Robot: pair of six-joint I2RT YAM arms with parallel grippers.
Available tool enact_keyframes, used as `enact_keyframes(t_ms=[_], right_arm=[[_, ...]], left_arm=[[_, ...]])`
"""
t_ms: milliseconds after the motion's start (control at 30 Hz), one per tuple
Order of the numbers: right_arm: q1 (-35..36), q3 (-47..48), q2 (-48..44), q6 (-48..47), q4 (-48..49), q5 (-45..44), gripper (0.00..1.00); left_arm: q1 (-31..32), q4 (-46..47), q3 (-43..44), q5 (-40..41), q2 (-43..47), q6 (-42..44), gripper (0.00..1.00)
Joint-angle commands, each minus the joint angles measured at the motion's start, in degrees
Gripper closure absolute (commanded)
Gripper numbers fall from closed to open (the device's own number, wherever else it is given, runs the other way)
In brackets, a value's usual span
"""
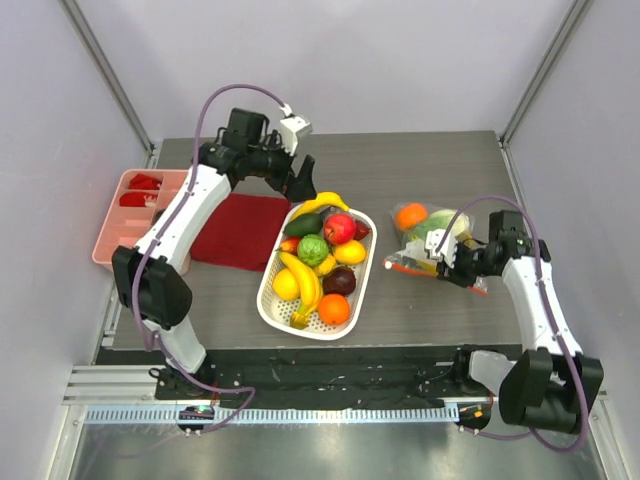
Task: Place the food in the zip-top bag and seal the zipper
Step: Place the zipper food storage bag at the center of the board, then reset both arms
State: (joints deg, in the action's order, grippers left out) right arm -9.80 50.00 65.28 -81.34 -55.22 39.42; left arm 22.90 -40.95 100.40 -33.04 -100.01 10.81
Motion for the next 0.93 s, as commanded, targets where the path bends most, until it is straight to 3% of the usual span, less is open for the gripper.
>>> enact_keyframes(t_ms=[0, 167, 267, 333, 467, 500, 600, 733, 900], right_arm=[[0.40, -1.92, -7.17, -2.77, -6.01, 5.05, 0.59], [0.40, 0.10, -13.93, -0.94, -11.75, 9.09, 0.32], [0.40, 1.42, -17.36, 11.69, -6.76, 9.98, 0.25], [0.40, 2.64, -18.08, 26.36, 0.18, 9.36, 0.19], [0.31, 4.14, -15.98, 50.43, 14.21, 9.45, 0.08], [0.22, 4.32, -15.45, 58.93, 16.61, 9.36, 0.07], [0.05, 4.23, -12.46, 73.02, 25.76, 7.79, 0.06], [0.05, 3.79, -8.15, 80.44, 32.10, 5.50, 0.07], [-0.04, 6.68, -2.80, 84.41, 36.93, 2.59, 0.06]], left_arm=[[-3.90, -10.18, 4.01, -0.88, 2.89, -4.13, 0.00], [-8.82, -10.82, -1.24, -6.50, 7.89, -9.13, 0.00], [-12.25, -10.03, -6.52, -6.00, 12.62, -12.02, 0.00], [-13.57, -10.55, -9.67, -4.24, 15.44, -12.30, 0.00], [-16.38, -13.36, -14.35, 4.54, 22.82, -11.35, 0.00], [-16.57, -14.15, -15.14, 5.95, 23.62, -11.07, 0.00], [-17.01, -16.88, -19.18, 11.06, 27.14, -11.07, 0.00], [-17.01, -17.33, -23.40, 14.92, 30.66, -11.07, 0.00], [-18.32, -17.15, -20.87, 16.52, 29.62, -11.34, 0.00]])
